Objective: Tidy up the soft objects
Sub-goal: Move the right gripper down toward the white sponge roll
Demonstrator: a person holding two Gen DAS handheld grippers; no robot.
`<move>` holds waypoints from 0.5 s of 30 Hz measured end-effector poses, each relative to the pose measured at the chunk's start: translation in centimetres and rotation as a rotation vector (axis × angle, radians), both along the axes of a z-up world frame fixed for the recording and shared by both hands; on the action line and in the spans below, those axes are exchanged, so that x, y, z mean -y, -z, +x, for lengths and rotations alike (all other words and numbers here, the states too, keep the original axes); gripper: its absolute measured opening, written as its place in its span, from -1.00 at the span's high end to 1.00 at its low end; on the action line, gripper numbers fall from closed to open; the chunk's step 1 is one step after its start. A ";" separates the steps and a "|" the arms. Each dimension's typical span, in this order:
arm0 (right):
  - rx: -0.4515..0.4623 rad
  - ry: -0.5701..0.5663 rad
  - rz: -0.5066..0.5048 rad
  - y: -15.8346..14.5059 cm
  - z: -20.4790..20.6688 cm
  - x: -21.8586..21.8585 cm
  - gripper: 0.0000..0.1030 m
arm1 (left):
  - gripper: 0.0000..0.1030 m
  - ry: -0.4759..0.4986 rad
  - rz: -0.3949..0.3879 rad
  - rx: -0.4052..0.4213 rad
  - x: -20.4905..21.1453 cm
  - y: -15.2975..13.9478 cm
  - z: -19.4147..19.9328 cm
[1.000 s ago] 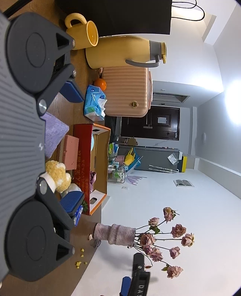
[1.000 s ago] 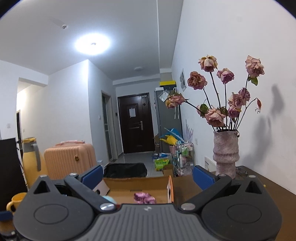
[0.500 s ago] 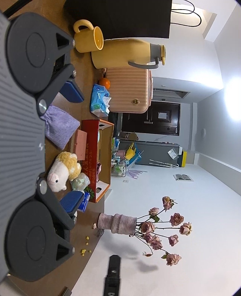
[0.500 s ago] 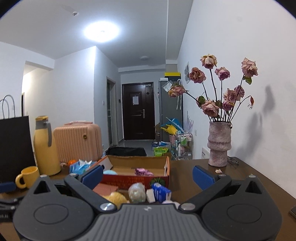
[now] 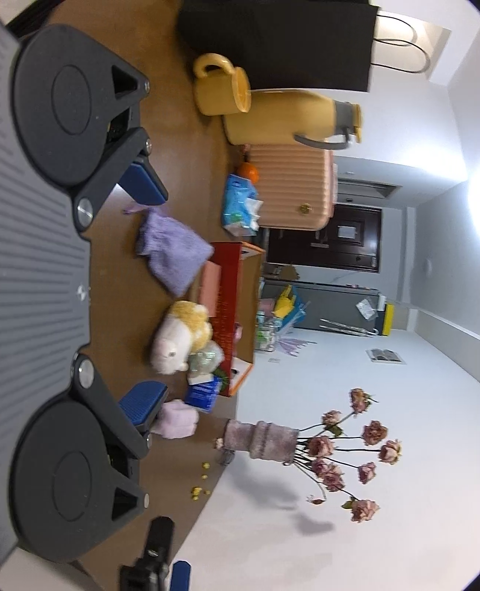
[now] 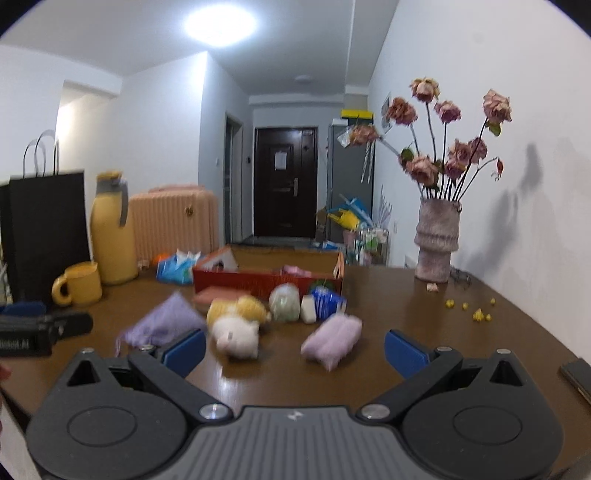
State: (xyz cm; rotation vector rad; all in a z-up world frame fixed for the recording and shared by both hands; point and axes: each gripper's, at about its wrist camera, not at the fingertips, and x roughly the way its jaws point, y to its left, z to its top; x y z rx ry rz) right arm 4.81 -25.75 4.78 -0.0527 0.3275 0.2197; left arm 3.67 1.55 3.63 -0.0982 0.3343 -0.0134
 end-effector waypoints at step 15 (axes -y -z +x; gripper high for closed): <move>-0.192 0.049 0.007 7.7 -0.4 1.3 -0.96 | -1.00 0.015 0.004 -0.078 0.2 3.2 -1.1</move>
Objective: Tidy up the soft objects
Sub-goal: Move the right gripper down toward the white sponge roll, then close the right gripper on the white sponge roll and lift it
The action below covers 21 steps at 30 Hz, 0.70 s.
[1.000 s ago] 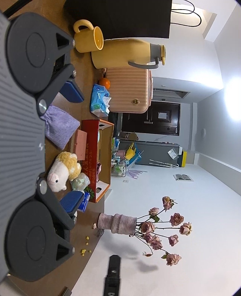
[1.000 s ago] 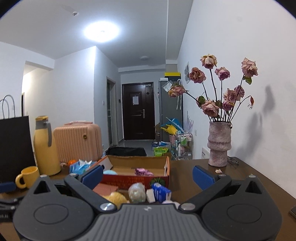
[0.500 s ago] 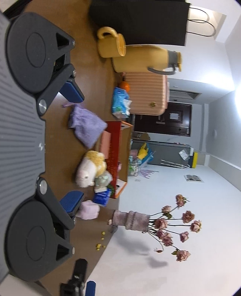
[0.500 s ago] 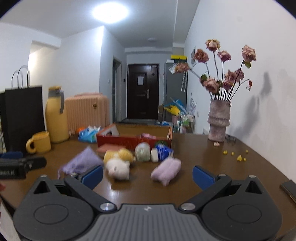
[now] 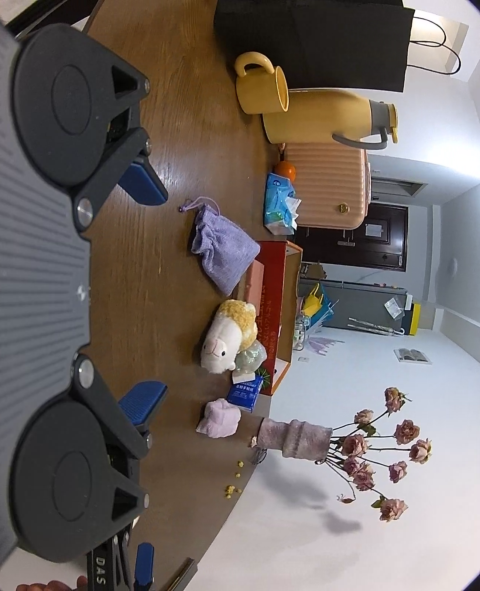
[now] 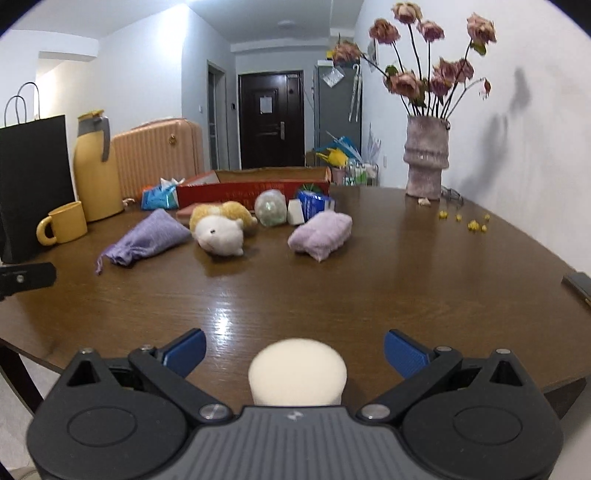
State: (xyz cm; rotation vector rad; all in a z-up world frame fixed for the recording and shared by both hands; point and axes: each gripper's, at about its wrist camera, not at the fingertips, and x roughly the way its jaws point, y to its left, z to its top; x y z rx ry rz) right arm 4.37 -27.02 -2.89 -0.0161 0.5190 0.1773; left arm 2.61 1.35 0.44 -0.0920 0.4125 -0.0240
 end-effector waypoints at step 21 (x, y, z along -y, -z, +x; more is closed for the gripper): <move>0.028 -0.079 0.042 0.6 2.0 -1.5 0.00 | -1.00 -0.026 0.000 -0.029 -1.3 1.0 0.8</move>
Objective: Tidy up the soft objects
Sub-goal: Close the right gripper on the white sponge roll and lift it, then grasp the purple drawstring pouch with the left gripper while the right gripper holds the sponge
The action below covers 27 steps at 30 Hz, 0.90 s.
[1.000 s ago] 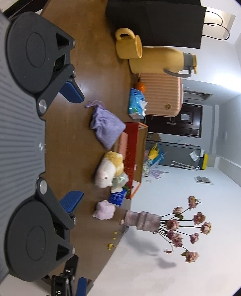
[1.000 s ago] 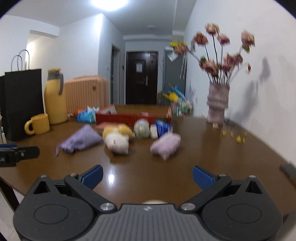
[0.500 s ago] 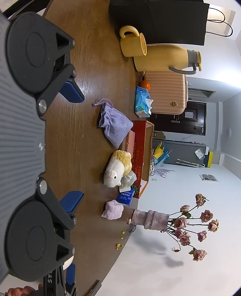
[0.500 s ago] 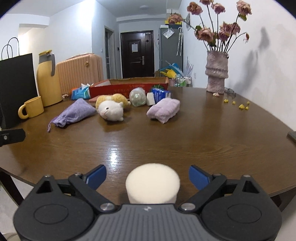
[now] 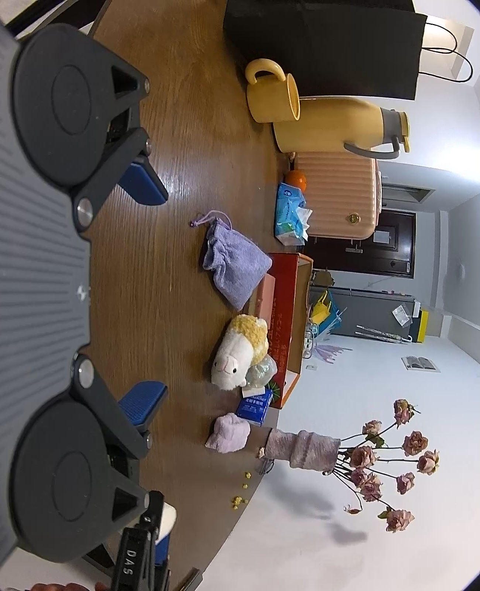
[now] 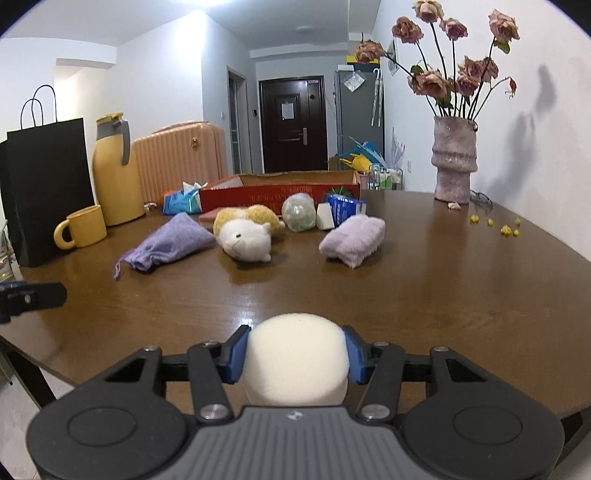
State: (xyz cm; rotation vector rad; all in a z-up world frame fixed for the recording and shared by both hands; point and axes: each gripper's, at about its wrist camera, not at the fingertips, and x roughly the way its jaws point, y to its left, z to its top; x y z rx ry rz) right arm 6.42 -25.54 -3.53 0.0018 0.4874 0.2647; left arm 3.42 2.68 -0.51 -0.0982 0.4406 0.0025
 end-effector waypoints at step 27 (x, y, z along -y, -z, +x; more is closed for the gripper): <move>0.059 -0.050 -0.036 -4.0 8.6 -1.7 0.00 | -1.00 -0.037 0.039 -0.025 -1.7 -1.5 8.8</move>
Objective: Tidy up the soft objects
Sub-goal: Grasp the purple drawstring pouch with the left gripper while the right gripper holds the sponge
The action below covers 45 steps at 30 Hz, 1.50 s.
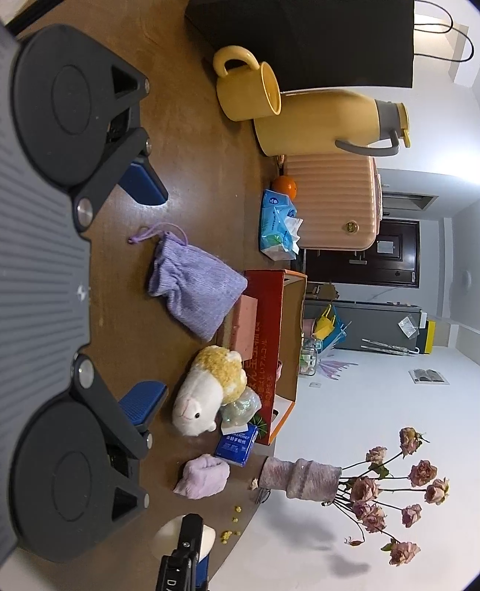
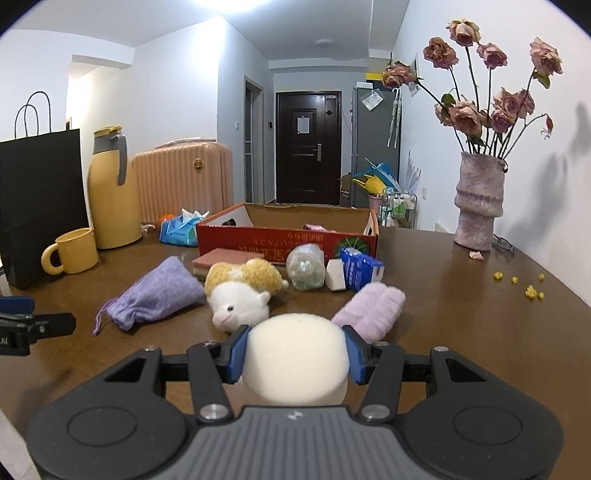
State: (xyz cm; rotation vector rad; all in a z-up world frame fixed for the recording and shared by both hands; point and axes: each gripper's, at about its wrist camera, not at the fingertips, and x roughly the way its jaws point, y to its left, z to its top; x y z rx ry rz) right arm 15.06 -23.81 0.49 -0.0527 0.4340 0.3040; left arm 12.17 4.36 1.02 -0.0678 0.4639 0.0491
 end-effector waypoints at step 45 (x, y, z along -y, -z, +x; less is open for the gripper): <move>0.014 -0.029 0.173 1.8 12.8 -0.4 -0.02 | -1.00 -0.021 0.064 -0.192 -0.7 3.5 15.7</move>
